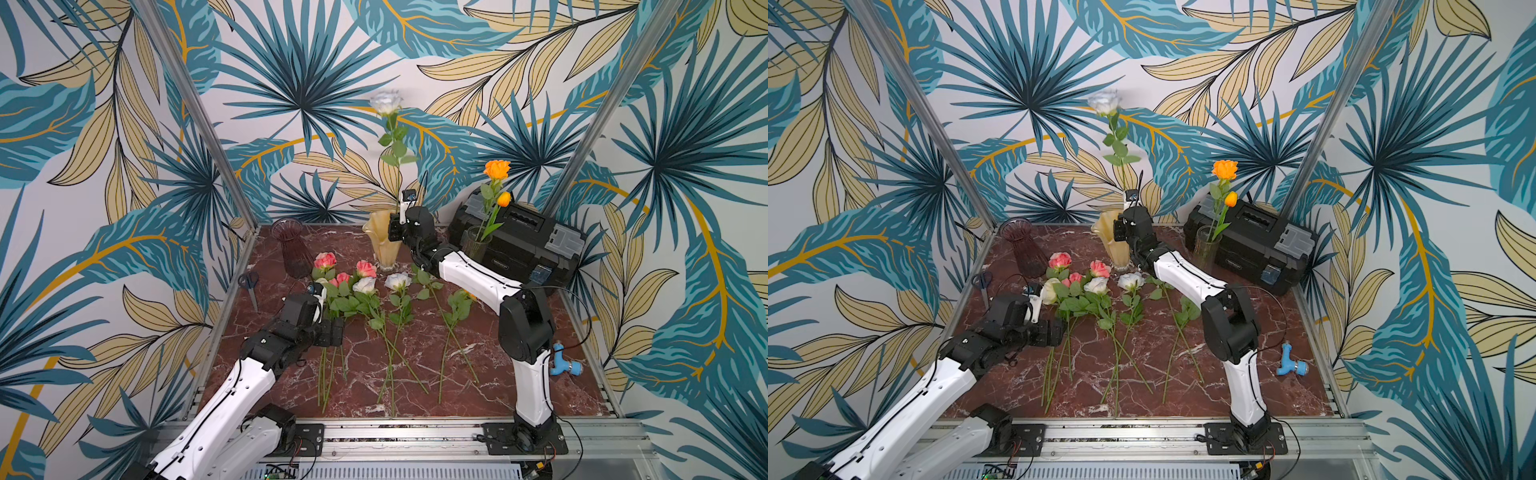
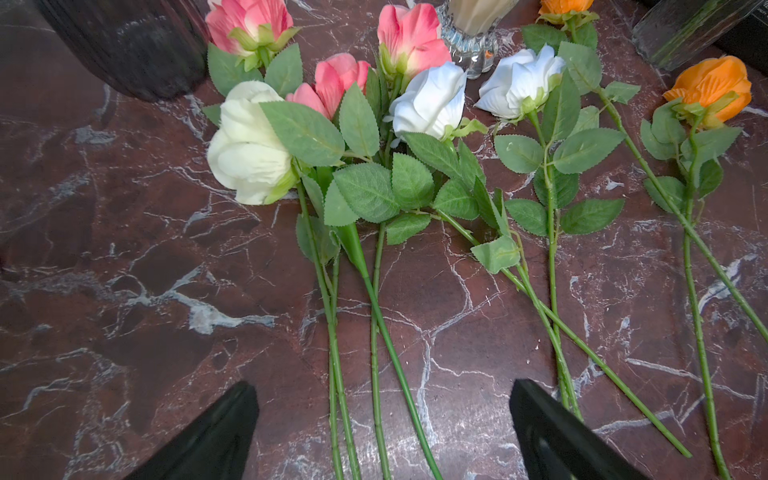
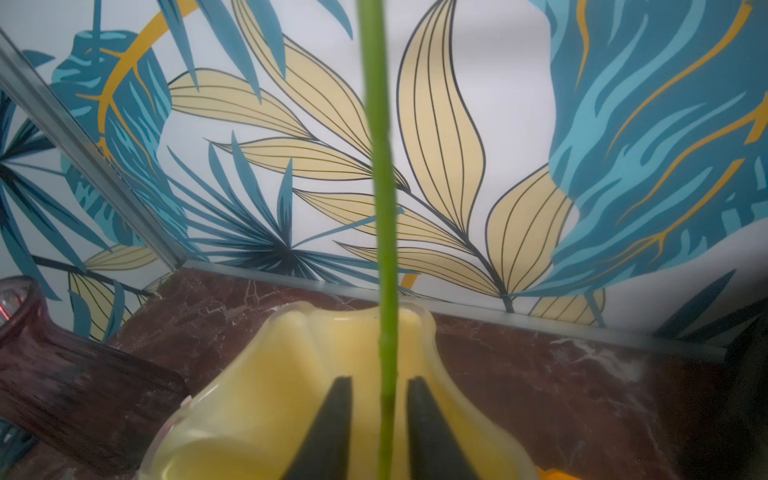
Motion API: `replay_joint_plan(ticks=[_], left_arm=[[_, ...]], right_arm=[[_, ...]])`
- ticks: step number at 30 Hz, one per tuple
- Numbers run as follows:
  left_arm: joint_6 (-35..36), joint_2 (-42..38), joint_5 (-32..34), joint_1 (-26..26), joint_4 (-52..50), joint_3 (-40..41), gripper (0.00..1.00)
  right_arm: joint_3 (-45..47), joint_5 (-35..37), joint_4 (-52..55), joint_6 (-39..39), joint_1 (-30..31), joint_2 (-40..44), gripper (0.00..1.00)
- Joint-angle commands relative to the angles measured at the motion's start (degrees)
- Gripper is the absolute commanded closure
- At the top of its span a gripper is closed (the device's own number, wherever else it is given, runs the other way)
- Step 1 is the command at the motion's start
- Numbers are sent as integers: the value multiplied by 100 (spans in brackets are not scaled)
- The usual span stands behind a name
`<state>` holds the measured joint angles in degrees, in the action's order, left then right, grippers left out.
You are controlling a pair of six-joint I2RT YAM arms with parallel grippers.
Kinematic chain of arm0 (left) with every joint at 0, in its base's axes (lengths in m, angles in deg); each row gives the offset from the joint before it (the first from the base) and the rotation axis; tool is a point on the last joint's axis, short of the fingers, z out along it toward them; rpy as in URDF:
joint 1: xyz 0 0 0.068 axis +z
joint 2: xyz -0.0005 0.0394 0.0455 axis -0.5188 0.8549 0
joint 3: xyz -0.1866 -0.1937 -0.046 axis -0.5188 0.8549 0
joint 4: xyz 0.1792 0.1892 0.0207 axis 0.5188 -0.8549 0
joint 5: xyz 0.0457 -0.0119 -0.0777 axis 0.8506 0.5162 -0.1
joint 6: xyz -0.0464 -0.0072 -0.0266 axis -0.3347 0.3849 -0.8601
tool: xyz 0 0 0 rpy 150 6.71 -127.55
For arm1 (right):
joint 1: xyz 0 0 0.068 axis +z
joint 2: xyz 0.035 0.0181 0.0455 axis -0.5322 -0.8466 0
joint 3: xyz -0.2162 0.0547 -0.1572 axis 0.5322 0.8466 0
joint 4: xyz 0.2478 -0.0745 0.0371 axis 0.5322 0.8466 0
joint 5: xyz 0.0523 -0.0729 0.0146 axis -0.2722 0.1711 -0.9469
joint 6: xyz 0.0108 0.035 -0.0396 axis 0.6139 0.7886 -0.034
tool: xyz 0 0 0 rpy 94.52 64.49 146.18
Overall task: Arrange the flowers in different vases according to their variety
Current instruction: Insert the flower into the vase.
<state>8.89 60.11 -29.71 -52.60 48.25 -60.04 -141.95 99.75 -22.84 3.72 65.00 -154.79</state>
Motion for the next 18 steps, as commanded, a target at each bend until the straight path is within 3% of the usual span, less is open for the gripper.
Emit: replay_joint_plan(ticks=[1,5,18], left_arm=[[43,-70,68,-21,6,-123,0],[36,-80,58,-27,-6,-132,0],[31,-89,67,-21,-4,-132,0]], right_arm=[[289,55,-284,7,51,338,44],[418,70,-340,-105,53,546,30],[618,10,261,-176,86,1353,19]])
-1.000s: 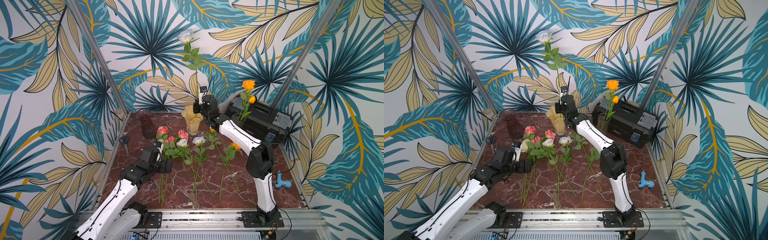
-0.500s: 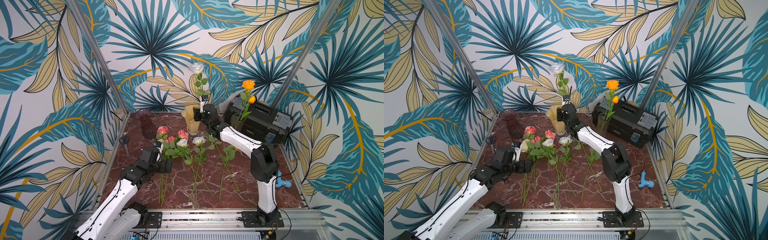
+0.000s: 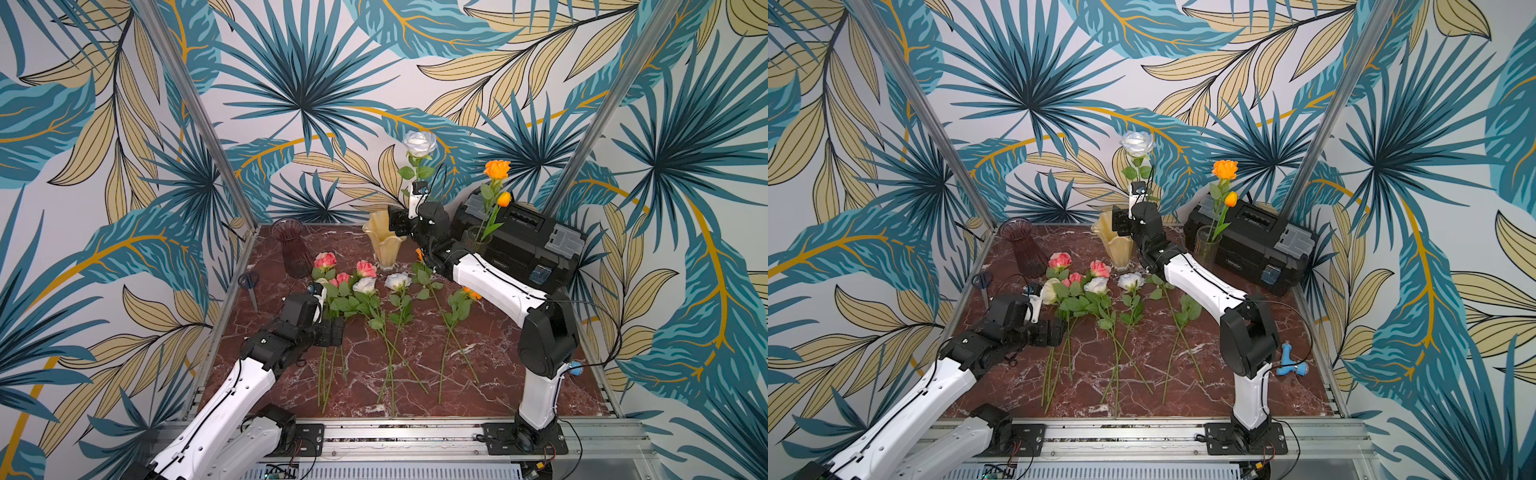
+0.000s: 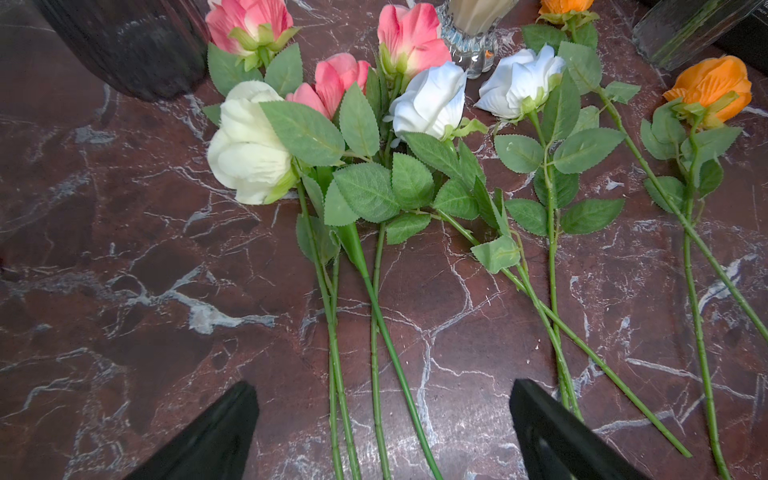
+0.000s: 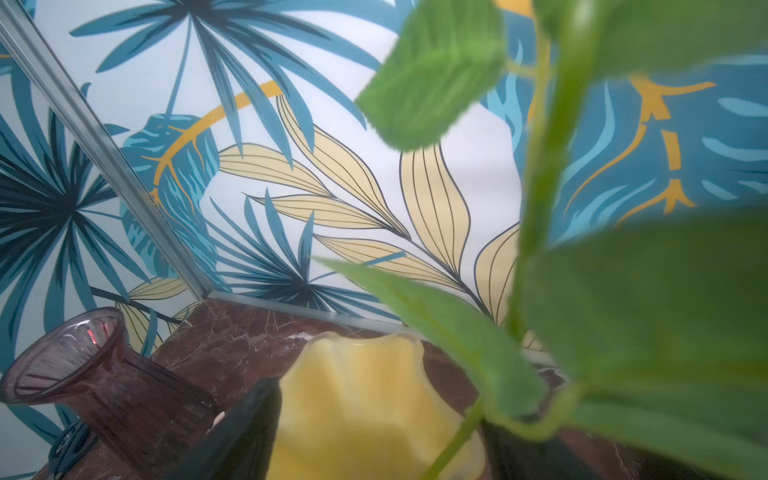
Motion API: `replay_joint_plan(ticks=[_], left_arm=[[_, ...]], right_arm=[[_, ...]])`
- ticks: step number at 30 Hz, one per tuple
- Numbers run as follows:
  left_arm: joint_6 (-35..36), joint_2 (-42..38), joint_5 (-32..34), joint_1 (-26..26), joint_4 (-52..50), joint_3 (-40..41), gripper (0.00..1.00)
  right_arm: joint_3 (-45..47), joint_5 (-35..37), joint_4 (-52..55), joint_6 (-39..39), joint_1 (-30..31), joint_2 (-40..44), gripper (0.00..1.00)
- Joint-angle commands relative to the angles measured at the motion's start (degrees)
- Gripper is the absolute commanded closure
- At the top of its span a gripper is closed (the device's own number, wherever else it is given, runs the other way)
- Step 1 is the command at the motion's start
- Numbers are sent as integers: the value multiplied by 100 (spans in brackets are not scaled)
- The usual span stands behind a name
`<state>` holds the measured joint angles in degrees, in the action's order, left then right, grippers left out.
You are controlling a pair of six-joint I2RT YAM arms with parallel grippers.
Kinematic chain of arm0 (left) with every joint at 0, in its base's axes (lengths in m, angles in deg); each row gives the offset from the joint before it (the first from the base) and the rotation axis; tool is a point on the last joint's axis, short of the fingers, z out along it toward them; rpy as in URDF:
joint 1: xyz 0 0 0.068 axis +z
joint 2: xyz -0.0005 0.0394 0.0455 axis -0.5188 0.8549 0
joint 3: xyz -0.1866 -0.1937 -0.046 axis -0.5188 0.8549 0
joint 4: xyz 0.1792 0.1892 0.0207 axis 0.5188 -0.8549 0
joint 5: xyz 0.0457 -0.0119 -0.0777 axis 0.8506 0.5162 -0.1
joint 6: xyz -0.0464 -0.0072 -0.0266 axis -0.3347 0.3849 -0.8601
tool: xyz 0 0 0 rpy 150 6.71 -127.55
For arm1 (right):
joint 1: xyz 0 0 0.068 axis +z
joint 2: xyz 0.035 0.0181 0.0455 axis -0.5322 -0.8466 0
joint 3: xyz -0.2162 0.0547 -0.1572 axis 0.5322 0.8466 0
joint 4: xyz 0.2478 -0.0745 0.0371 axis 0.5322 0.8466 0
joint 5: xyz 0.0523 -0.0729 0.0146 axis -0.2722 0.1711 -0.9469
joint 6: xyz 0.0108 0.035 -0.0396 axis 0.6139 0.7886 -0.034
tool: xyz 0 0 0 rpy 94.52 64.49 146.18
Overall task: Arrange the flowers in different vases according to their variety
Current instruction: Insert the flower into the vase.
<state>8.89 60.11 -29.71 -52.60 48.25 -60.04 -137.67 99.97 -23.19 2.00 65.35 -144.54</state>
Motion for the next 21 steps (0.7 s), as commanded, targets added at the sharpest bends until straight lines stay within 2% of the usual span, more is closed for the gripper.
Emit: replay_joint_plan(ticks=[1,9,21], left_arm=[[34,-78,75,-20,3,-133,0],[0,-58,94,-19,-46,-144,0],[19,46,103,-24,-55,-159,0]], right_arm=[[240,-24,426,9,52,442,17],[1134,-290,1199,284,94,1474,12],[2565,-487,2140,524,113,3149,12]])
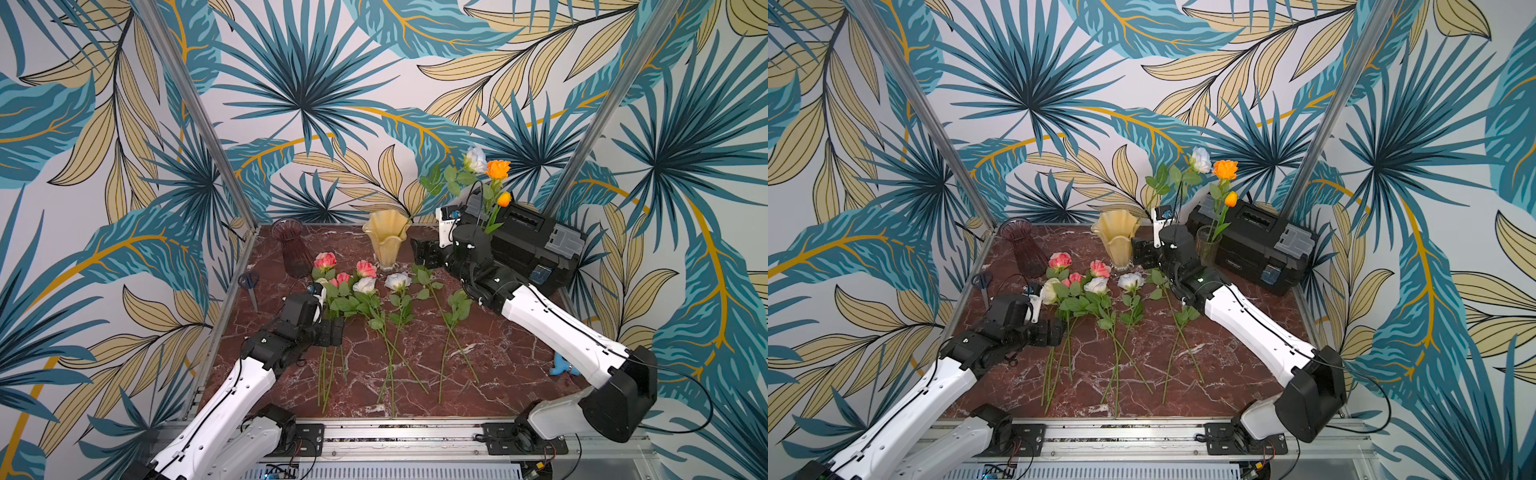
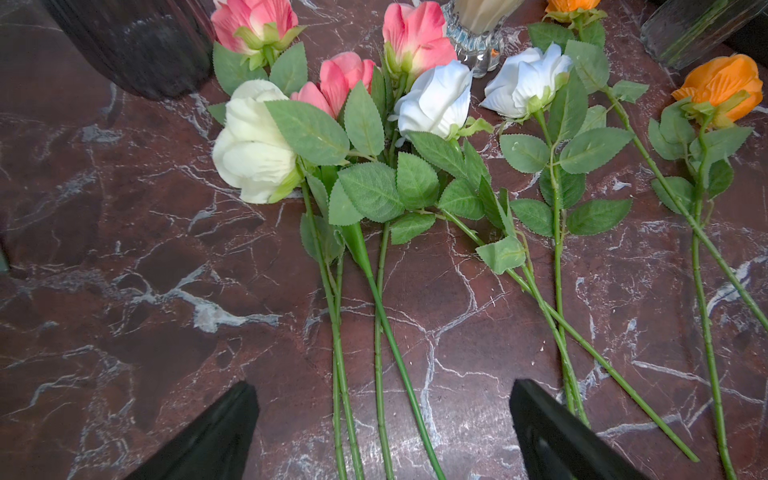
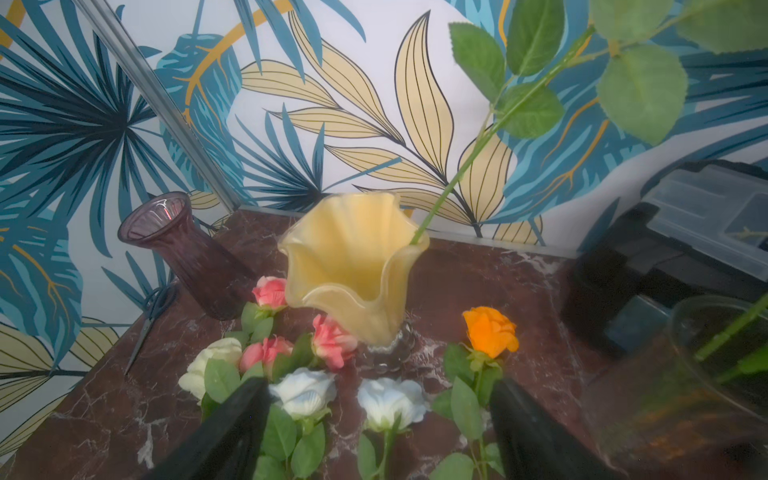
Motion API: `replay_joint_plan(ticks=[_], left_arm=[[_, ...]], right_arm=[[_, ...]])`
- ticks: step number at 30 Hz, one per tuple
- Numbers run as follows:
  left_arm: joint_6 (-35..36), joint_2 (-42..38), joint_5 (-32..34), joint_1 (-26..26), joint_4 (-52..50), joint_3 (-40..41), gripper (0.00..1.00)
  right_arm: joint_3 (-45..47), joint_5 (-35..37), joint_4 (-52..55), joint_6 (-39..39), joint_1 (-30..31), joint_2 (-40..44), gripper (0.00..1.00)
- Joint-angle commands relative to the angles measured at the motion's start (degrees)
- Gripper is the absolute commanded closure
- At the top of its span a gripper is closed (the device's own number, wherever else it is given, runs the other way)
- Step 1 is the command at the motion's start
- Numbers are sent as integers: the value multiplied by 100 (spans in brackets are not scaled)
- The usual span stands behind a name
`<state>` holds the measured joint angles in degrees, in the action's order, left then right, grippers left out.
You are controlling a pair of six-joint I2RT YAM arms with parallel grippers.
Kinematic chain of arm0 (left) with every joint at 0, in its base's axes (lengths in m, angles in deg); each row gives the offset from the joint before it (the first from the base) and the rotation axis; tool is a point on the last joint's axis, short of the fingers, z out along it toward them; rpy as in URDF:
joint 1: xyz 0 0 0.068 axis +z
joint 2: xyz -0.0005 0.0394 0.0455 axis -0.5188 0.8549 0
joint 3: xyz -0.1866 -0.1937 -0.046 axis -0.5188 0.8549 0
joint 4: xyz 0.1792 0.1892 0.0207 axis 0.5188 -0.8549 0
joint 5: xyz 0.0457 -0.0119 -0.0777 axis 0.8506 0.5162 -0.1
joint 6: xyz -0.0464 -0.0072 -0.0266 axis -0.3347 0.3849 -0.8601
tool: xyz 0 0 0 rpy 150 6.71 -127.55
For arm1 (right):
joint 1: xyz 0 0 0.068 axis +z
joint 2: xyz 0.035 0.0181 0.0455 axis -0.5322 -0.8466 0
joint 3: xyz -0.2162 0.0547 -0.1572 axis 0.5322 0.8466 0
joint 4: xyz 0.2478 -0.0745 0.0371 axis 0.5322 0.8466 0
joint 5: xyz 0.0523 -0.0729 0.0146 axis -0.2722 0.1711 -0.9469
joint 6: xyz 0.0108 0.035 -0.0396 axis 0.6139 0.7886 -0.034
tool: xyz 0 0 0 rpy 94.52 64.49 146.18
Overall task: Arrange the flowers in different vases according to their variety
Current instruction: Insert the flower into the vase, then pick up the flower at the center of the board.
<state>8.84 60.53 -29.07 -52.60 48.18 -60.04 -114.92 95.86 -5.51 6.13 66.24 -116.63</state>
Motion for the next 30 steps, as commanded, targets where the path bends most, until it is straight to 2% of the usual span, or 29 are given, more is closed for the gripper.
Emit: replay_joint_plan(ticks=[1,8,15,24,30], left_arm=[[28,22,44,-20,-52,-163,0],[51,109,10,-22,-78,-185,0],[57,102,32,-23,-119,-192,0],[66,100,-13,-23,-110,-182,0],[94,117,-71,-25,-77,-194,0]], right_arm=[[389,-77,612,132,23,495,12],[1094,-50,1186,163,21,1386,12],[1495,68,1925,269,24,1832,12],[2125,-132,2572,1039,18,1432,17],[1764,-288,2744,852,23,499,22]])
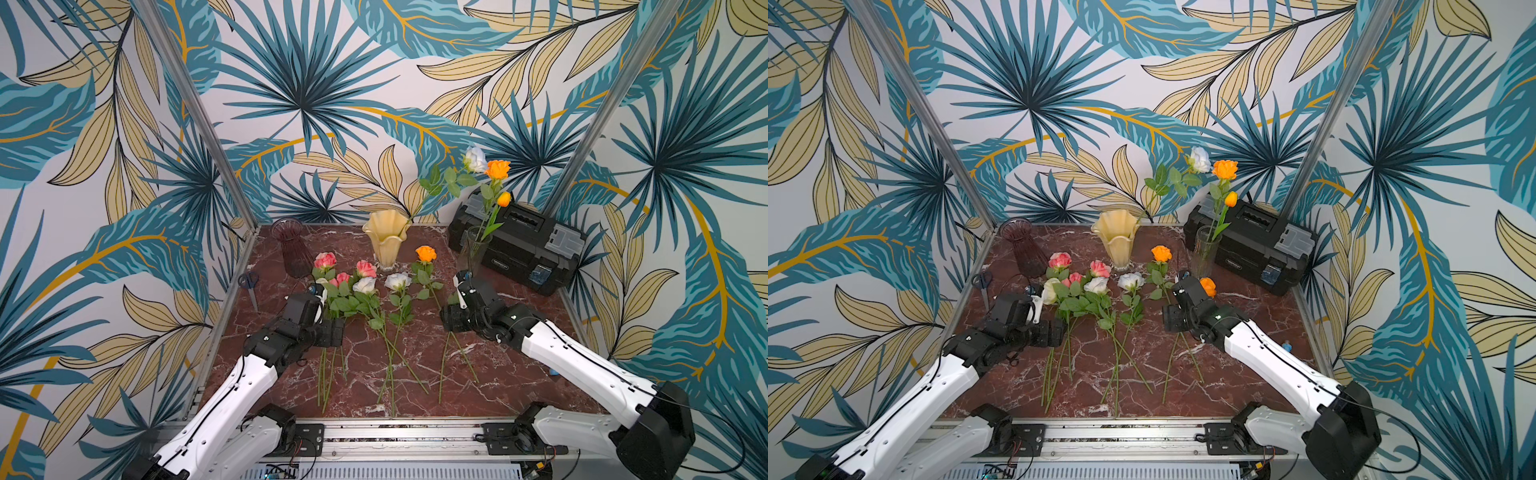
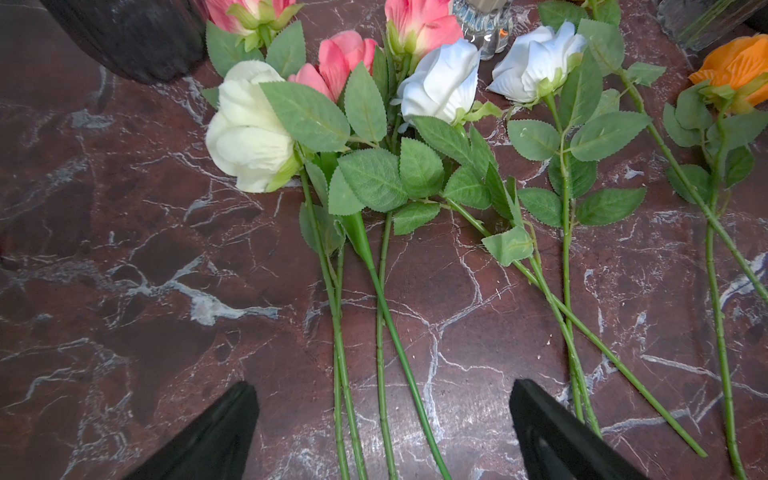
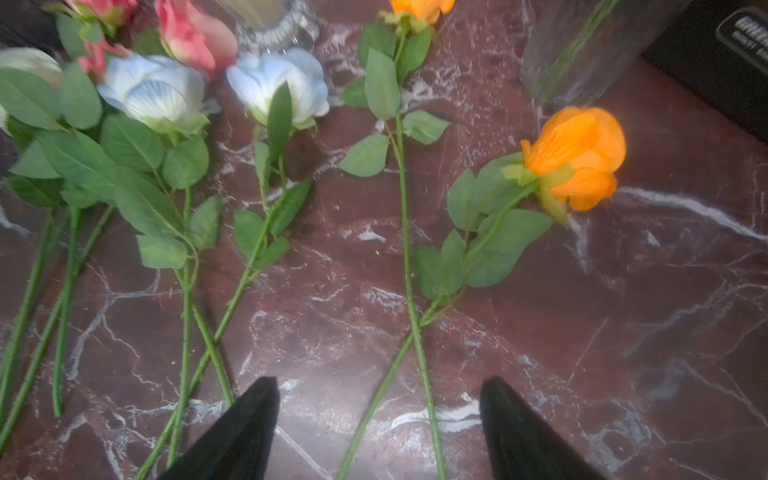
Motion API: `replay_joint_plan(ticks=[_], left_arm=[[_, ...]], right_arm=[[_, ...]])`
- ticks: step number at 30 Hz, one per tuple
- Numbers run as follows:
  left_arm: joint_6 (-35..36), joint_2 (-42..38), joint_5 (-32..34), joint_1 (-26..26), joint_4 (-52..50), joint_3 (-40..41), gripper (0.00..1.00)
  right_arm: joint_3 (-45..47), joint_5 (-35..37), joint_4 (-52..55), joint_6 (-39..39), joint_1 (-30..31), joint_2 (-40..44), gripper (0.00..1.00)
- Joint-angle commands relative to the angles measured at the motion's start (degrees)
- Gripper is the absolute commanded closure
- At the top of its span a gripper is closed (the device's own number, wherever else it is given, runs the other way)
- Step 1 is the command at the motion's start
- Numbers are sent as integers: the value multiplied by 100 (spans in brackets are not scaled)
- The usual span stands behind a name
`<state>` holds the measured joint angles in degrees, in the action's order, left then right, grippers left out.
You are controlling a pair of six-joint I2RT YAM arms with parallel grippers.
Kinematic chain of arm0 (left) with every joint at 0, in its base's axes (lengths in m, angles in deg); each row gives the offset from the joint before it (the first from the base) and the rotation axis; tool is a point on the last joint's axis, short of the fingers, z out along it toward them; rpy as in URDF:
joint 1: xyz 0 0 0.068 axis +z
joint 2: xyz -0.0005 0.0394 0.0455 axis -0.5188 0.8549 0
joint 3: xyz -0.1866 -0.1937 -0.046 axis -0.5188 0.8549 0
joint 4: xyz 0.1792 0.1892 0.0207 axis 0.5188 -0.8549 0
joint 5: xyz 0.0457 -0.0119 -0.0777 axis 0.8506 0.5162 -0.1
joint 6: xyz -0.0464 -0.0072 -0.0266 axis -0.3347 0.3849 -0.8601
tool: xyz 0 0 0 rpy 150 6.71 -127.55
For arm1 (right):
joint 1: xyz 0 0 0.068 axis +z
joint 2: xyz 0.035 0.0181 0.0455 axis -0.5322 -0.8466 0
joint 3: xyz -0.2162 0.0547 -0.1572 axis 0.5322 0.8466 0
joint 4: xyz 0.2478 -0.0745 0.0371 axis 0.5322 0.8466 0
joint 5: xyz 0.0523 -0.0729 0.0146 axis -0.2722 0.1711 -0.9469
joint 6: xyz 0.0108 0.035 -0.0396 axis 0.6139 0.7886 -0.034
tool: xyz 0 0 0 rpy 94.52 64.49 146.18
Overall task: Arrange the flowers in different vases according to their variety
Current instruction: Pick up the flower at the center of the board.
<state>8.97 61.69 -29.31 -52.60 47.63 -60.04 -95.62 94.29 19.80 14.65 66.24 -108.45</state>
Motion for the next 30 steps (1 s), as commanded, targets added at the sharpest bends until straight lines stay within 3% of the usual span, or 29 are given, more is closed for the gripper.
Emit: replay_joint_plan(ticks=[1,15,30], left_arm=[[96,-5,-50,-22,-28,-194,0],[53,-76,-100,-24,-91,-185,0],[45,-80,-59,-20,-55,-168,0]], right_arm=[[-294,-154,293,-68,20,-529,24],[-1278,-389,538,-642,-238,-2384,33],[-1720,-670,525,-1060,-525,-3341,38]])
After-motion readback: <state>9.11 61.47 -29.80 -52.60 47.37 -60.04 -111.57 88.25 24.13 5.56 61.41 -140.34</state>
